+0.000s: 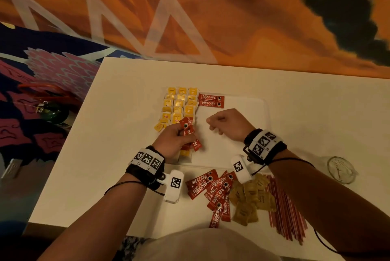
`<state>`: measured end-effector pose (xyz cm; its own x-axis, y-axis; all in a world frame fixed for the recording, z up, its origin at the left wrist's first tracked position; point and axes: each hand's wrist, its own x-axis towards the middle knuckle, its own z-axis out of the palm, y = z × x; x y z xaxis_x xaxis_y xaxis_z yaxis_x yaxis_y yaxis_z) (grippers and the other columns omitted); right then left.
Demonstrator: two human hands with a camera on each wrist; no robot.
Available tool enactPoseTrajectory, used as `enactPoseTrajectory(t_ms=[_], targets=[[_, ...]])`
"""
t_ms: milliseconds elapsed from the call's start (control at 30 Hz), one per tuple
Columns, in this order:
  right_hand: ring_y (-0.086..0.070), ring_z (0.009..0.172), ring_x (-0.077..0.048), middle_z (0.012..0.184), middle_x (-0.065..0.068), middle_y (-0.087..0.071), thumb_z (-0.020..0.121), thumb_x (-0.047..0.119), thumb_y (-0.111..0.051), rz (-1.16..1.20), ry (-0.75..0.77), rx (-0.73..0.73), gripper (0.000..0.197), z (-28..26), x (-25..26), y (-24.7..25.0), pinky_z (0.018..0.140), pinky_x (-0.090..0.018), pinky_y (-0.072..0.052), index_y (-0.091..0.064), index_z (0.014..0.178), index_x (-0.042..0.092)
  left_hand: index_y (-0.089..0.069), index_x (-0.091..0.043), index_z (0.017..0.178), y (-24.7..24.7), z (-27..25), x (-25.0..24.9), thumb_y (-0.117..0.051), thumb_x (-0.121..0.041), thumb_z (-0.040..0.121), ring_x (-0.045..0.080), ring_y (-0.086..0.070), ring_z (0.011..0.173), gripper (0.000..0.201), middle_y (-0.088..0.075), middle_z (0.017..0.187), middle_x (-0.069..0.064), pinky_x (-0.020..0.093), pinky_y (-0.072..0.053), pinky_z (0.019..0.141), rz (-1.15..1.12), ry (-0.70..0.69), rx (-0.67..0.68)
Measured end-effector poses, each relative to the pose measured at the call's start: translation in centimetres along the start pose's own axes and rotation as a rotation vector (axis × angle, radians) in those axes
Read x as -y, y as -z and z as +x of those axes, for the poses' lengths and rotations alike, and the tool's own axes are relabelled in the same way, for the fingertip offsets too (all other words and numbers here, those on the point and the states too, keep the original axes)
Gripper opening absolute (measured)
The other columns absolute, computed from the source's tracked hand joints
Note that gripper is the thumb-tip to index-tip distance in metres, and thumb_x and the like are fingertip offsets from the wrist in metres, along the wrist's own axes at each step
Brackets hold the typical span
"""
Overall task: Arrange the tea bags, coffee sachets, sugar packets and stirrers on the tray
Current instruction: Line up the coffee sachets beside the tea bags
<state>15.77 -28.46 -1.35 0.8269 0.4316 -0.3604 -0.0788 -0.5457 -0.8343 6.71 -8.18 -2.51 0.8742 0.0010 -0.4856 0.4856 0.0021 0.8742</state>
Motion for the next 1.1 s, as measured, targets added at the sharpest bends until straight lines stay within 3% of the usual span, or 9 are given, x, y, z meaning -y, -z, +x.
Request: enactPoseTrajectory(t_ms=[100,200,300,467,600,700,800,933,1100], targets=[[-0.062,0.063,-0.008,0.086,0.001,-0.077,0.096,0.033,-0.066,0.034,0.031,0.079,0.022,-1.5,0.2,-1.0,0.067,-0.028,-0.053,-0.078,0.096,0.014,-0.063,0.01,0.103,0.0,0.0,0.1,-0.074,-0.013,0.088,0.031,-0.065,0.077,0.029,-0.072,0.087,0.023,0.04,-0.054,0.078,0.021,-0.019,-0.022],[-0.062,0.061,-0.001,0.088,0.003,-0.077,0.095,0.03,-0.068,0.063,0.054,0.14,0.019,-2.5,0.0,-2.0,0.064,-0.018,-0.05,-0.078,0.104,0.016,-0.065,0.01,0.095,-0.2,-0.2,0.2,-0.075,-0.02,0.087,0.031,-0.063,0.072,0.033,-0.07,0.089,0.031,0.042,-0.055,0.076,0.021,-0.062,-0.05],[-0.063,0.065,-0.007,0.088,-0.002,-0.077,0.092,0.03,-0.072,0.081,0.059,0.176,0.015,-2.9,-0.6,-2.8,0.067,-0.024,-0.053,-0.077,0.101,0.02,-0.066,0.008,0.092,-0.3,-0.2,0.4,-0.075,-0.021,0.088,0.03,-0.062,0.07,0.031,-0.069,0.088,0.032,0.04,-0.054,0.074,0.001,-0.083,-0.074],[-0.059,0.063,-0.007,0.086,-0.006,-0.076,0.095,0.024,-0.069,0.084,0.057,0.117,0.012,-3.1,-1.1,-2.7,0.068,-0.027,-0.051,-0.077,0.098,0.016,-0.067,0.004,0.097,-0.2,-0.1,0.4,-0.07,-0.03,0.091,0.03,-0.062,0.068,0.034,-0.07,0.078,0.02,0.039,-0.052,0.071,-0.052,-0.08,-0.108],[-0.061,0.063,-0.007,0.088,-0.006,-0.076,0.097,0.019,-0.066,0.165,0.016,0.059,0.012,-3.1,-1.2,-1.7,0.06,-0.025,-0.048,-0.073,0.1,0.01,-0.068,0.004,0.101,0.2,0.3,0.5,-0.069,-0.02,0.093,0.029,-0.061,0.068,0.025,-0.069,0.078,0.017,0.033,-0.052,0.063,-0.099,-0.052,-0.154],[-0.064,0.068,-0.013,0.089,-0.005,-0.076,0.099,0.016,-0.063,0.292,-0.003,0.008,0.009,-2.9,-1.2,-1.0,0.059,-0.027,-0.049,-0.07,0.101,0.01,-0.07,0.0,0.099,-0.1,0.1,0.4,-0.071,-0.017,0.091,0.027,-0.06,0.066,0.019,-0.067,0.073,0.013,0.03,-0.049,0.058,-0.002,-0.035,-0.133],[-0.066,0.071,-0.016,0.087,-0.004,-0.076,0.099,0.017,-0.063,0.35,0.001,-0.039,0.007,-2.7,-0.7,-0.8,0.062,-0.028,-0.051,-0.068,0.101,0.013,-0.072,-0.005,0.091,-0.9,-0.7,0.3,-0.073,-0.018,0.089,0.016,-0.056,0.055,0.014,-0.063,0.065,0.006,0.024,-0.047,0.05,0.129,-0.026,-0.058],[-0.066,0.07,-0.011,0.082,0.001,-0.072,0.094,0.015,-0.069,0.356,0.019,-0.031,0.016,-2.7,0.0,-1.1,0.063,-0.026,-0.051,-0.066,0.109,0.01,-0.074,-0.004,0.089,-2.1,-1.0,0.6,-0.076,-0.02,0.086,0.014,-0.055,0.052,0.017,-0.064,0.063,0.003,0.023,-0.045,0.05,0.224,-0.05,-0.011],[-0.066,0.073,-0.003,0.08,0.005,-0.071,0.096,0.019,-0.068,0.296,0.036,0.004,0.01,-2.8,0.2,-1.5,0.069,-0.026,-0.054,-0.07,0.102,0.012,-0.071,-0.006,0.086,-2.8,-1.1,0.3,-0.077,-0.026,0.084,0.014,-0.057,0.056,0.021,-0.068,0.067,0.004,0.022,-0.044,0.05,0.205,-0.074,-0.032]])
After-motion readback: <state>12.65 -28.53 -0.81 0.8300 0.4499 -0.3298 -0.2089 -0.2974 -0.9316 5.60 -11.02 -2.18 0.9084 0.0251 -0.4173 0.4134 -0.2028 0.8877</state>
